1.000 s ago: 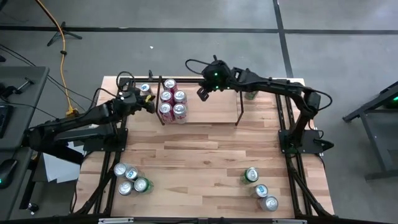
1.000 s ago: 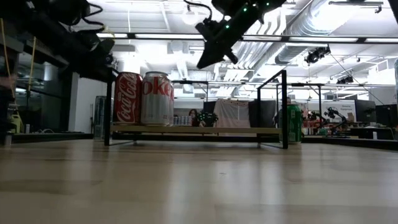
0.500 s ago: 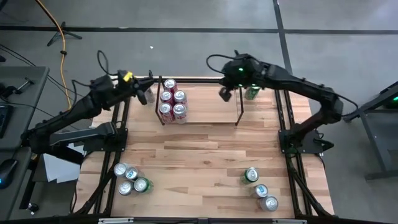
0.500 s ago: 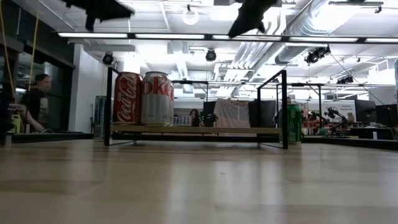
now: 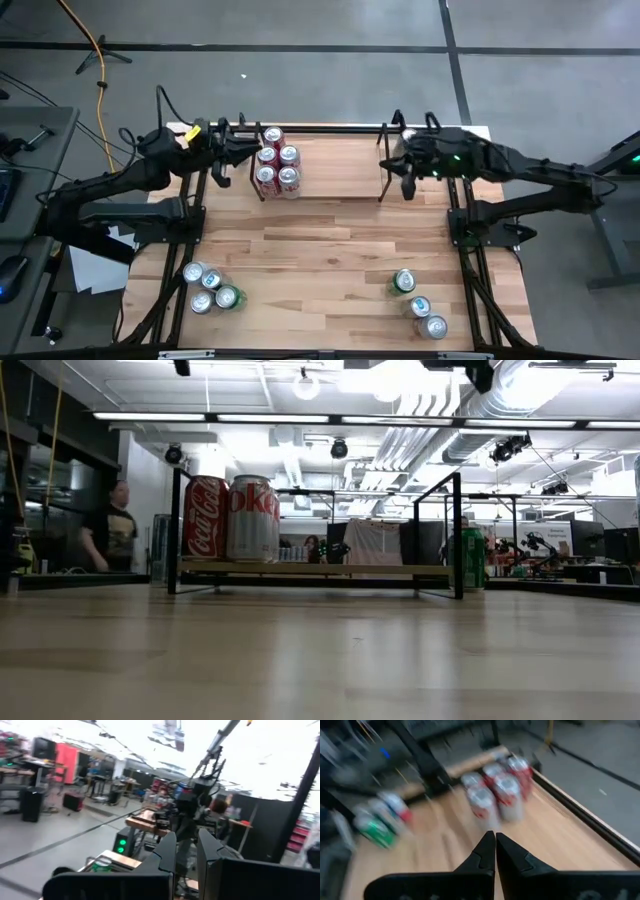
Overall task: Place canned beverage on shelf
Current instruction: Put the silver soda can on the shelf aligned with the other silver soda cans
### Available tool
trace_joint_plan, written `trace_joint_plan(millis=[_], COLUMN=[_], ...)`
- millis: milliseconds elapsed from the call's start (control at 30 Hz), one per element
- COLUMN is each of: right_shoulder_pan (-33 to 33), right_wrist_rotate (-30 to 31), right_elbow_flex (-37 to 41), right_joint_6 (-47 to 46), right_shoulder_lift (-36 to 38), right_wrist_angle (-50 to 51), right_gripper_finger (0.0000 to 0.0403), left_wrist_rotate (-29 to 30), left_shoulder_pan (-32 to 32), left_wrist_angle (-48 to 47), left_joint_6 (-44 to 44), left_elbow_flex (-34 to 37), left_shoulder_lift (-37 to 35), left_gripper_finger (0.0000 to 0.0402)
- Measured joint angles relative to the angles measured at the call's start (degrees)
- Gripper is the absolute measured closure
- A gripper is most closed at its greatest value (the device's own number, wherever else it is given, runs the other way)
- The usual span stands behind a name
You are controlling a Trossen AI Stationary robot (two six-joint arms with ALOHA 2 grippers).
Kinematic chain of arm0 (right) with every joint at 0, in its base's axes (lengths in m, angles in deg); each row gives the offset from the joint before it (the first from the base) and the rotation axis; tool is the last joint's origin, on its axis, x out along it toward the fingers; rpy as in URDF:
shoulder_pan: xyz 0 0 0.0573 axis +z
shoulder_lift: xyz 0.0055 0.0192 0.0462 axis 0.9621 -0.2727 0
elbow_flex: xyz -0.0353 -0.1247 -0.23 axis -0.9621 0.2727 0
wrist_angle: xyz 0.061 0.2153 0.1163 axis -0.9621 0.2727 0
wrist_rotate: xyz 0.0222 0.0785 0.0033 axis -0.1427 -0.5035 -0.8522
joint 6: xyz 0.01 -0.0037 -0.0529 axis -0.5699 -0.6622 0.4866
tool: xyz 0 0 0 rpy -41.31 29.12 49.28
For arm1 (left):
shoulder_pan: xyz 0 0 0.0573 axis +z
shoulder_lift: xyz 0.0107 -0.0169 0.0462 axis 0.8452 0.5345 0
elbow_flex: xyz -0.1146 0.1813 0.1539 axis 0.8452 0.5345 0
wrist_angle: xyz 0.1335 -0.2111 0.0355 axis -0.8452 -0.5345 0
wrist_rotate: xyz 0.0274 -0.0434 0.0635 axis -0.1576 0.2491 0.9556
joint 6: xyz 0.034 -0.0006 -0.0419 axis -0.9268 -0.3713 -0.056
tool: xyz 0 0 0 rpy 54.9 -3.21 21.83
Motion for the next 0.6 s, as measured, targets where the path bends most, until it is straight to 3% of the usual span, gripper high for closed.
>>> trace_joint_plan(millis=[167,600], right_shoulder_pan=[1.5,1.5], right_wrist_rotate=[0.0,-0.3], right_elbow_flex=[6.2,7.1], right_joint_6=[-2.3,-1.9], right_shoulder_lift=[4.5,2.9], right_wrist_angle=[-10.5,-13.1], right_gripper_finger=[0.0403,0.0403], left_wrist_rotate=[0.9,0.6], left_shoulder_pan=[-2.0,-2.3], left_wrist_angle=[0.5,-0.3], left_joint_6=[-1.0,-0.3], left_elbow_flex=[0.0,0.0], left_shoulder_lift=[1.6,-0.3], left_gripper_finger=[0.0401,0.0401])
